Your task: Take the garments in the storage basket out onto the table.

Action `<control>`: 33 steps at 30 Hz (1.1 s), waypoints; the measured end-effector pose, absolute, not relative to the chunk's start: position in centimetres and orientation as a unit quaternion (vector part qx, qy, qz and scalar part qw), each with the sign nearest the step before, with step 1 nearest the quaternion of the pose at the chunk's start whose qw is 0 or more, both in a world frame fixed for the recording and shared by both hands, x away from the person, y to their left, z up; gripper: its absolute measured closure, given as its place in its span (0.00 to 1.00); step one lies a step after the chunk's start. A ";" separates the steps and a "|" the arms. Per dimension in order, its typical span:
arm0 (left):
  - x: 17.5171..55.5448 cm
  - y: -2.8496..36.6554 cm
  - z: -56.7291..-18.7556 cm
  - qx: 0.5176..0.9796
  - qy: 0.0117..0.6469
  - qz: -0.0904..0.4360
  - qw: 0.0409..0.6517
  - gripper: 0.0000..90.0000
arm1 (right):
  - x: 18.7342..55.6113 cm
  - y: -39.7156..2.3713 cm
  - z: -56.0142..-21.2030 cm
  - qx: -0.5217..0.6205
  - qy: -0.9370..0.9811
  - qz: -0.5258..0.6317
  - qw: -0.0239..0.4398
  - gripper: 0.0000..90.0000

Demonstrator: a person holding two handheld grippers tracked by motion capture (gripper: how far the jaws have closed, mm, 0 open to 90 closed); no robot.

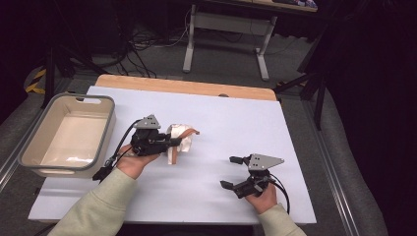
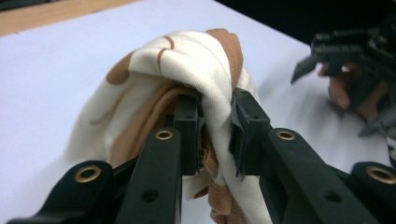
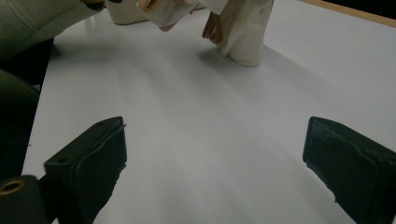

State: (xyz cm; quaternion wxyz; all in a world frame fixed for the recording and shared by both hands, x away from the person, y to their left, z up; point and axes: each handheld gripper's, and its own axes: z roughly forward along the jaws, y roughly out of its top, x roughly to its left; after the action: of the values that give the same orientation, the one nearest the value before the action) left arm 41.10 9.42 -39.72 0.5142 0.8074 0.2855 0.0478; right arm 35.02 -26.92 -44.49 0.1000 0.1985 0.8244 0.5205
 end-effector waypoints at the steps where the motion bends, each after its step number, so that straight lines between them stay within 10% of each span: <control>1: 41.0 9.4 -39.7 0.812 0.285 0.045 0.508 0.83 | 35.0 -26.9 -44.5 0.199 0.824 0.520 0.100 0.08; 22: 37.5 6.7 -42.6 0.901 0.219 -0.054 0.372 0.78 | 34.9 -27.0 -44.4 0.199 0.823 0.522 0.102 0.08; 33: 37.5 8.7 -41.4 0.883 0.242 -0.050 0.400 0.50 | 34.9 -26.7 -44.3 0.198 0.825 0.517 0.110 0.08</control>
State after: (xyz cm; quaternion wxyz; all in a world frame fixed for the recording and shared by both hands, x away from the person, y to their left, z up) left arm 37.48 8.68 -41.40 0.3999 0.8825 0.2425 -0.0497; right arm 34.86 -26.65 -44.28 0.1101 0.1982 0.8253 0.5172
